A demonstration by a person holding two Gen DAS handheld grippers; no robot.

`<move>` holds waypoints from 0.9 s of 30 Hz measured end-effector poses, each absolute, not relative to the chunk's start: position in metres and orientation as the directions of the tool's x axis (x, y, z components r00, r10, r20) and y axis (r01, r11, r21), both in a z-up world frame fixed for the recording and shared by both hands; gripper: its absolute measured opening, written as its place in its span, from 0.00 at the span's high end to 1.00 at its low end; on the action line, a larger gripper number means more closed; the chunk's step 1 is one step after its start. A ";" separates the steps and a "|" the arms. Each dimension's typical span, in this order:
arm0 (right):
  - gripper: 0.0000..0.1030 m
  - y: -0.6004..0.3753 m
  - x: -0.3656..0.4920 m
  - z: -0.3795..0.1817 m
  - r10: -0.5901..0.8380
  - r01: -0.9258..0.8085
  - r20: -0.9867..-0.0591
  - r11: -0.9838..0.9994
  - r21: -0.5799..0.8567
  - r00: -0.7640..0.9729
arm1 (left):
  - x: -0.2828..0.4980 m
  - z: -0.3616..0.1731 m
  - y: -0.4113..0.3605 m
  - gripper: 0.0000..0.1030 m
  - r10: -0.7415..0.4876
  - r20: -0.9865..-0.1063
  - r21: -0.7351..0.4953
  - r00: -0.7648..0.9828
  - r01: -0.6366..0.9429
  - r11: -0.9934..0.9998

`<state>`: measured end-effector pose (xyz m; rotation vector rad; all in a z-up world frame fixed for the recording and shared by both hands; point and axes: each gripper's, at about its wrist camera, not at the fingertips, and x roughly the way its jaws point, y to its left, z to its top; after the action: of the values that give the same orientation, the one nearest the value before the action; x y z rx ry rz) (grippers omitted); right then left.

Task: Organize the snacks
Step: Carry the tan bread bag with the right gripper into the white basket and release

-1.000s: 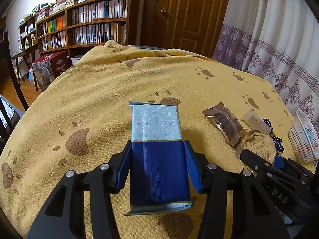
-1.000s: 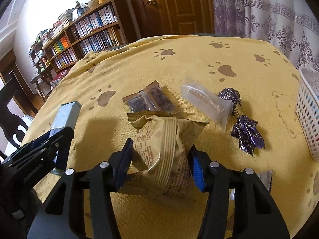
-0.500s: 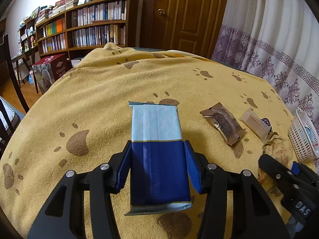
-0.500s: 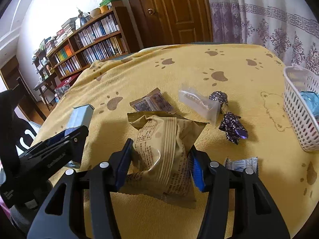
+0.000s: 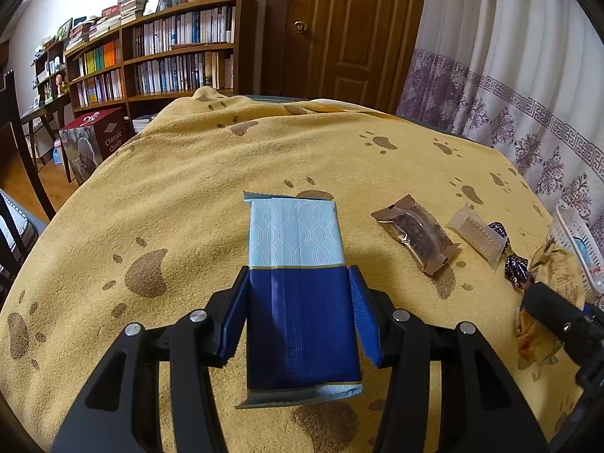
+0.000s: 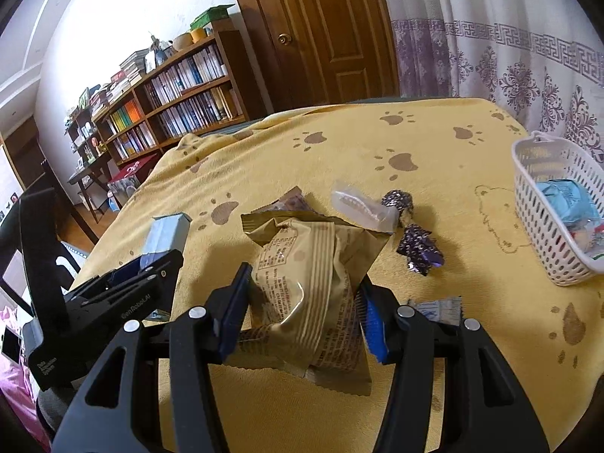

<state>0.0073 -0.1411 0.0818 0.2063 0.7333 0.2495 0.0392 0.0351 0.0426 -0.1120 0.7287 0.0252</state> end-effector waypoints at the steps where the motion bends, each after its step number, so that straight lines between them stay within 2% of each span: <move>1: 0.47 -0.144 0.007 0.083 0.293 -0.149 -0.629 0.950 0.273 0.720 | 0.039 0.043 0.035 0.51 -0.017 -0.665 -0.093 0.746 -0.061 0.994; 12: 0.47 -0.169 -0.005 0.097 0.256 -0.105 -0.599 0.956 0.276 0.759 | 0.037 0.043 0.032 0.51 -0.024 -0.662 -0.094 0.749 -0.051 0.994; 27: 0.47 -0.258 -0.019 0.128 0.065 0.089 -0.539 0.963 0.256 0.840 | 0.037 0.042 0.027 0.51 -0.026 -0.663 -0.090 0.748 -0.045 0.995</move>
<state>-0.0191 -0.2582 0.1283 0.2782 0.5754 -0.0128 0.0375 0.0274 0.0424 -0.1027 0.7254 0.0106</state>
